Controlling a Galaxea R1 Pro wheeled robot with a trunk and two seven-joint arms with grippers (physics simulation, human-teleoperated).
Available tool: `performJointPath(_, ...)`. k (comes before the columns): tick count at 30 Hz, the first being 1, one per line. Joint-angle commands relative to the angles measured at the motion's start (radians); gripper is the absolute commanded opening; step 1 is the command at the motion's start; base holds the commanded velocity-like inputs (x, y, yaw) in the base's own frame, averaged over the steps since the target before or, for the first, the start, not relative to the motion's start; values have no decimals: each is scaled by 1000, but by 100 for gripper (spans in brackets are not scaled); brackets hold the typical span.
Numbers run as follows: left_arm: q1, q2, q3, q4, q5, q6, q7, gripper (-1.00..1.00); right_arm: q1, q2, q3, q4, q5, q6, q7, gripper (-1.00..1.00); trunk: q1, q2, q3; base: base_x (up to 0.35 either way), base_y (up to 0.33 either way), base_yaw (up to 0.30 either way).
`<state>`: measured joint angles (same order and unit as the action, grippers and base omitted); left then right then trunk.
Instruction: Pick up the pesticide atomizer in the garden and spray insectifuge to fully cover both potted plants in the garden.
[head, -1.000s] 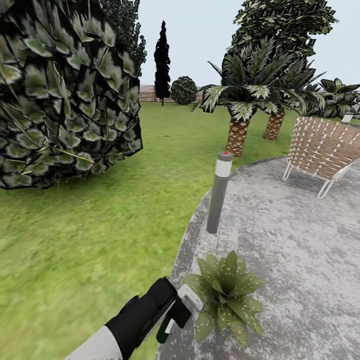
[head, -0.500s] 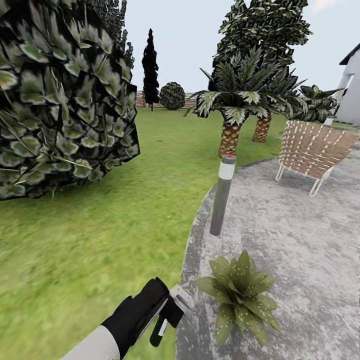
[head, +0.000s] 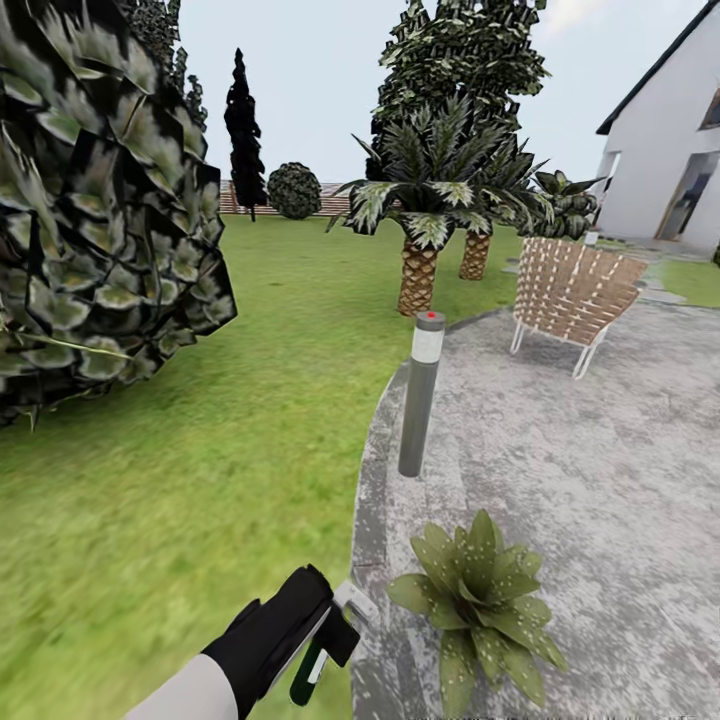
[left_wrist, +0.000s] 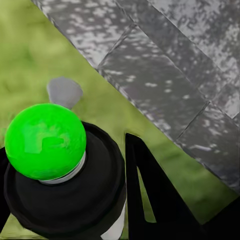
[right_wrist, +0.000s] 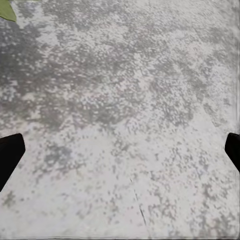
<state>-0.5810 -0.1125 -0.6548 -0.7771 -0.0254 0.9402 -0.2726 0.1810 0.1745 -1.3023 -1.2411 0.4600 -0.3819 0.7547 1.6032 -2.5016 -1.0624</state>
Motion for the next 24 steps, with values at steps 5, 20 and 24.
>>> performJointPath(5, 0, -3, 1, 21, 3, -38, -8, -100, 0, 0, 0, 0, 0, 0, 0, 100, 0, 0, 0, 3, 2, -295)
performJointPath(20, 0, -18, 3, -2, 7, -44, -13, -100, 0, 0, 1, -12, -1, 0, 0, 100, 0, 0, 0, 0, 4, -295)
performJointPath(24, 0, -16, 3, -1, 7, -43, -14, -100, 0, 0, 1, -12, 0, 0, -1, 100, 0, 0, 0, 0, 235, -295)
